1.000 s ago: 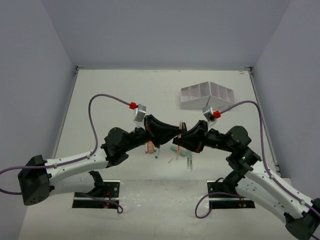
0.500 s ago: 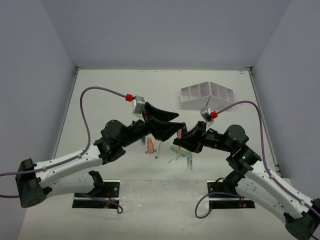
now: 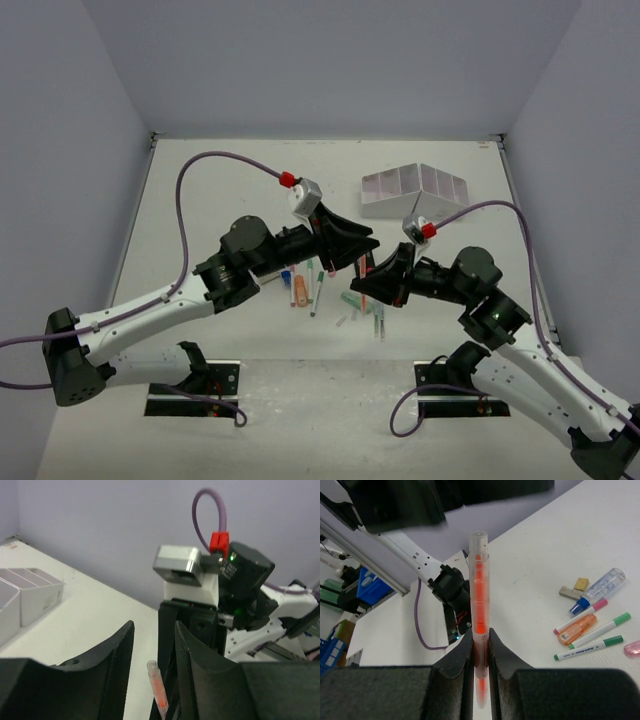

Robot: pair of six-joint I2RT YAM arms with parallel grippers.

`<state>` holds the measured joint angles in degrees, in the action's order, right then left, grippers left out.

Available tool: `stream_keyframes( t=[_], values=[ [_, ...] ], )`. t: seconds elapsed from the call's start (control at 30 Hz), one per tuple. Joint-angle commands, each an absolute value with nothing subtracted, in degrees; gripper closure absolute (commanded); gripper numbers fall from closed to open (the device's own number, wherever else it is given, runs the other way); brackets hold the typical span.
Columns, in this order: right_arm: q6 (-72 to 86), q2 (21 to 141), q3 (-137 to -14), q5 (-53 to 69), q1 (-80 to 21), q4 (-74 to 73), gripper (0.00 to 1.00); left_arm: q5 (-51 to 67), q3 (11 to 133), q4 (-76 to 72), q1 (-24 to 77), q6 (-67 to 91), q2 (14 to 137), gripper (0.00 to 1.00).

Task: Sort the stationery into containers
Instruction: Close the pen cap on the pen.

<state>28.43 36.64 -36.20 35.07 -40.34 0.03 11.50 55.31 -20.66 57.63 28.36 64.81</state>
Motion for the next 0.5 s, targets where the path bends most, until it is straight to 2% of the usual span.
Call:
stream_keyframes(
  t=[0.0,0.13,0.3,0.47],
  values=[
    [26.05,35.49,-39.75,33.27,-40.25,-2.99,1.00,22.61,56.65,-21.06,57.39,27.46,65.93,0.68],
    [25.82,35.05,-39.76,32.91,-40.25,-3.62,1.00,24.10,55.76,-21.90,57.39,28.05,65.74,0.77],
    [25.84,33.59,-39.55,31.57,-40.25,-3.69,1.00,24.34,55.55,-21.71,57.39,28.74,66.26,1.00],
    [25.91,33.55,-41.91,29.31,-40.17,-4.08,1.00,25.22,55.27,-21.24,57.39,29.64,68.05,1.00]
  ],
)
